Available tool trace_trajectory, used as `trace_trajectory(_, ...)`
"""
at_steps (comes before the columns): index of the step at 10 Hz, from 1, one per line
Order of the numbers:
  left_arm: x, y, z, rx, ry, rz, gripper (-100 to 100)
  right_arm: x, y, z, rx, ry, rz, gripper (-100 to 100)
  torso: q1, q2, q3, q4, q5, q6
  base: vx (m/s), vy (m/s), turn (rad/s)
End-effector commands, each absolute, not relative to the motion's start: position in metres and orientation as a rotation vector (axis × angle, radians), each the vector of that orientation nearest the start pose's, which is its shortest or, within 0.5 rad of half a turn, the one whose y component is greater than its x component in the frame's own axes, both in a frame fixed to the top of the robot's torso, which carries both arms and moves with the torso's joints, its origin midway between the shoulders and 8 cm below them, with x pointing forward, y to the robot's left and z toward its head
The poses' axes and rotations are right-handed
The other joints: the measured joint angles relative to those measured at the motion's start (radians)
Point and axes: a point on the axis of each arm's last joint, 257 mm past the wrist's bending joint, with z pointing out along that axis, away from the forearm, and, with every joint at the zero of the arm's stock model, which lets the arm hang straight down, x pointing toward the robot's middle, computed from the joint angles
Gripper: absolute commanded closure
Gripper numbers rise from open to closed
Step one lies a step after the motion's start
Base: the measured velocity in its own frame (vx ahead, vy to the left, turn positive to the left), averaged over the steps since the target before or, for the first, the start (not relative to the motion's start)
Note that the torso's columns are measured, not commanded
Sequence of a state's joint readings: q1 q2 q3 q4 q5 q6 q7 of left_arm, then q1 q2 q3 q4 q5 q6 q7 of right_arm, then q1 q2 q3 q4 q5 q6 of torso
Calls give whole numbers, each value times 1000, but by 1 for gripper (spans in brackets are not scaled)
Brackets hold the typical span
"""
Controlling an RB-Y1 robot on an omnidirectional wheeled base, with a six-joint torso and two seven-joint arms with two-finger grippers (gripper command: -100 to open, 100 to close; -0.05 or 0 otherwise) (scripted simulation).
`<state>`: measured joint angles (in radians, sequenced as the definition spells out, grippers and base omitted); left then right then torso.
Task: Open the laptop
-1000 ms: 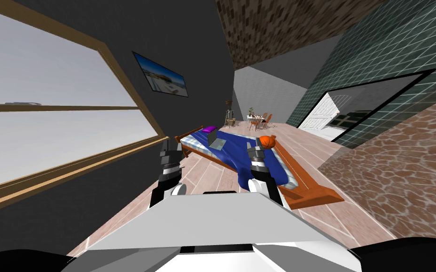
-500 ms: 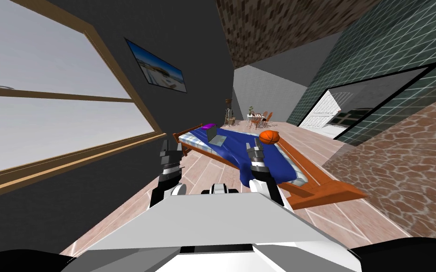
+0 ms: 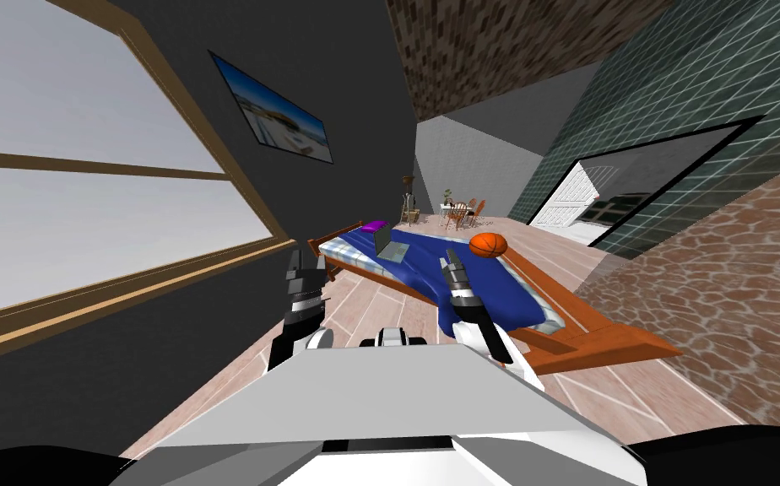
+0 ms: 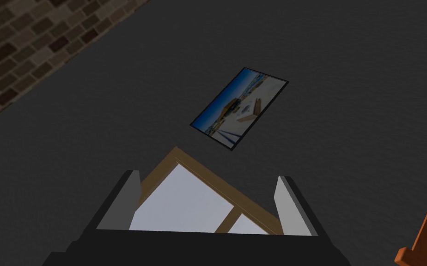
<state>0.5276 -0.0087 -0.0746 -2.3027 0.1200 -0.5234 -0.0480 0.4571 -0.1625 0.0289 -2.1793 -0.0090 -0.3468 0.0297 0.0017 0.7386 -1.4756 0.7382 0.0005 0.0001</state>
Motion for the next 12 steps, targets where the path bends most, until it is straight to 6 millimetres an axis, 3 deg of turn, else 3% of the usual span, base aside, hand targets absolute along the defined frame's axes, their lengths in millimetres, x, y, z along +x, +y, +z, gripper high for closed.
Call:
trace_trajectory(1,335,273,29,-718,527,-1399,0,399,-267,-59,614,1025,1105,-100,-2,-1,-1,0,0,0,108,186,-102)
trace_trajectory(7,335,273,29,-718,527,-1399,0,417,-289,-92,405,1231,764,-100,-2,-1,0,0,-1,0,97,219,-99)
trace_trajectory(12,335,273,29,-719,527,-1400,0,435,-328,-120,179,1382,393,-100,2,-4,-2,-1,0,0,90,233,-101)
